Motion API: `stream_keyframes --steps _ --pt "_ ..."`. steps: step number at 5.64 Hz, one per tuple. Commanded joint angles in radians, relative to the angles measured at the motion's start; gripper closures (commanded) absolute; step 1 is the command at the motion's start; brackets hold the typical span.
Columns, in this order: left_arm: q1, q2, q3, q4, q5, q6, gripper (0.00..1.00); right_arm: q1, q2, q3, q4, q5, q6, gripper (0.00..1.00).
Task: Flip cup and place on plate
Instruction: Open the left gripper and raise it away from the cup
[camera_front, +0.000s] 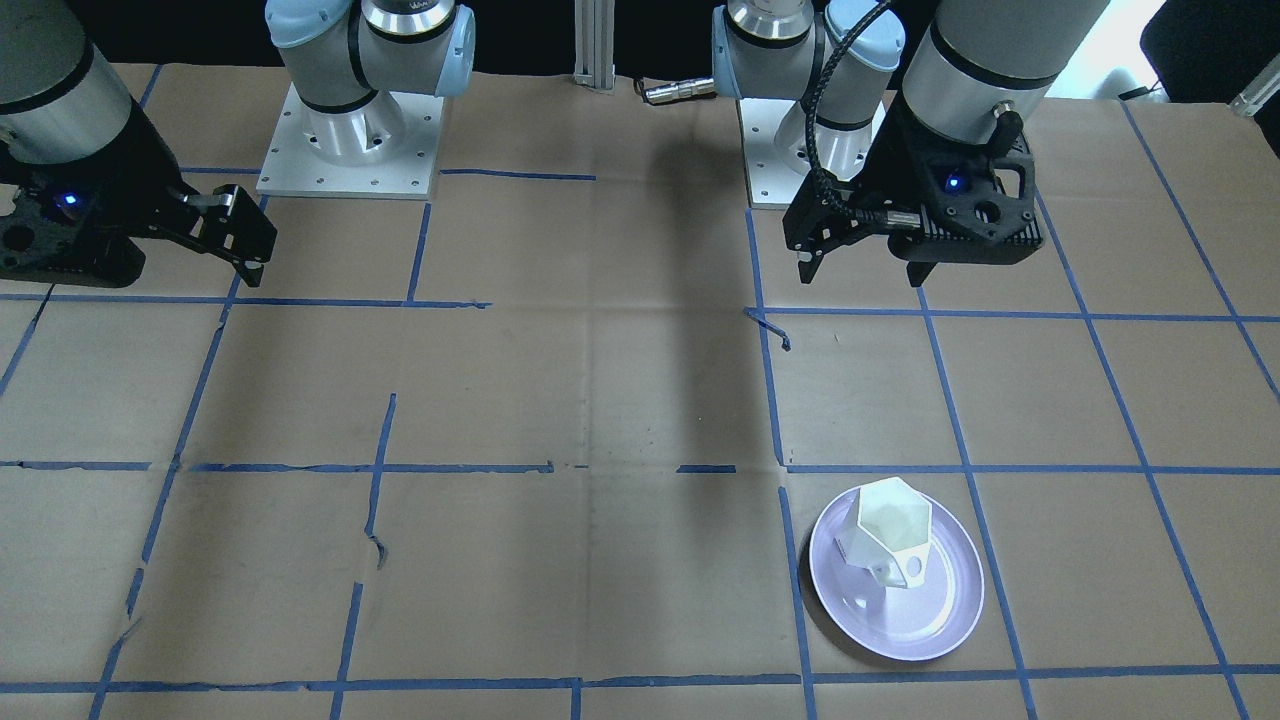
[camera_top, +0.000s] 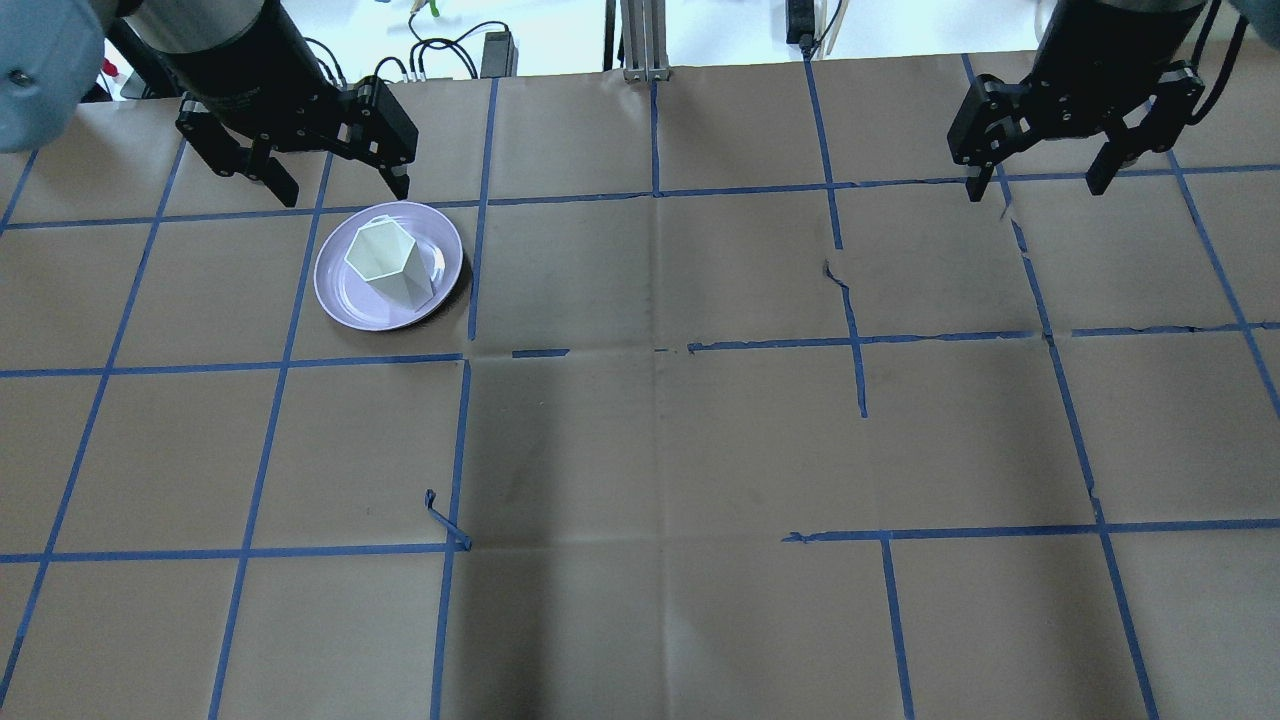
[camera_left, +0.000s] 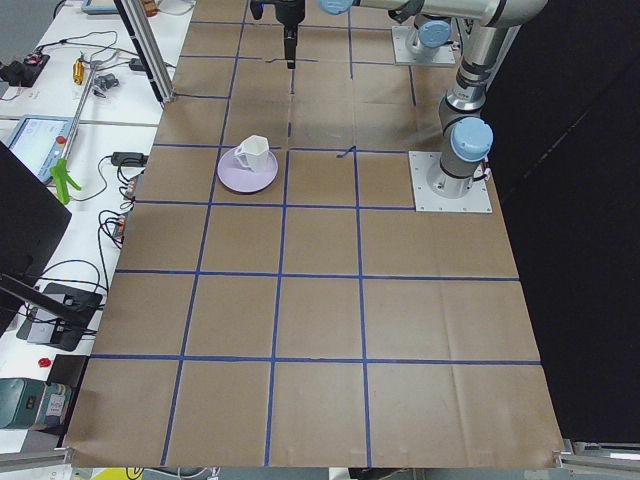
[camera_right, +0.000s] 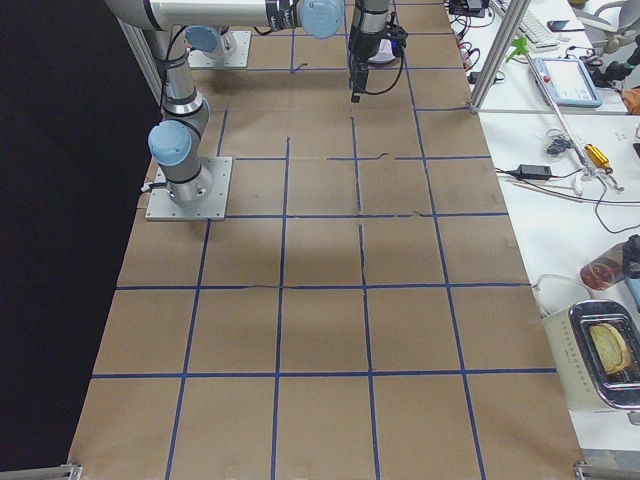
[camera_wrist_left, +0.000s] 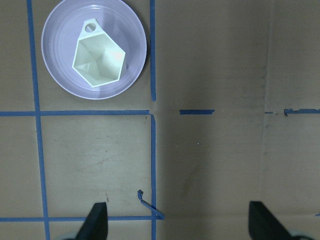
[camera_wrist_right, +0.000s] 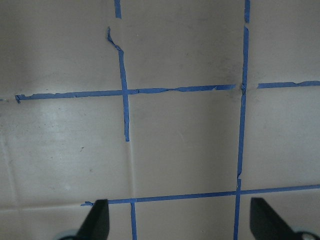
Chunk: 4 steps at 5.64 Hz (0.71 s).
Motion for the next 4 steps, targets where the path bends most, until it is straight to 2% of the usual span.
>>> stream_keyframes --steps 1,4 --pt "-0.008 -0.017 0.001 -0.001 0.018 -0.007 0.01 0.000 0.000 0.000 0.000 0.000 0.000 0.00" --pt "-0.014 -0.017 0.001 -0.001 0.009 -0.007 0.01 0.000 0.000 0.000 0.000 0.000 0.000 0.00"
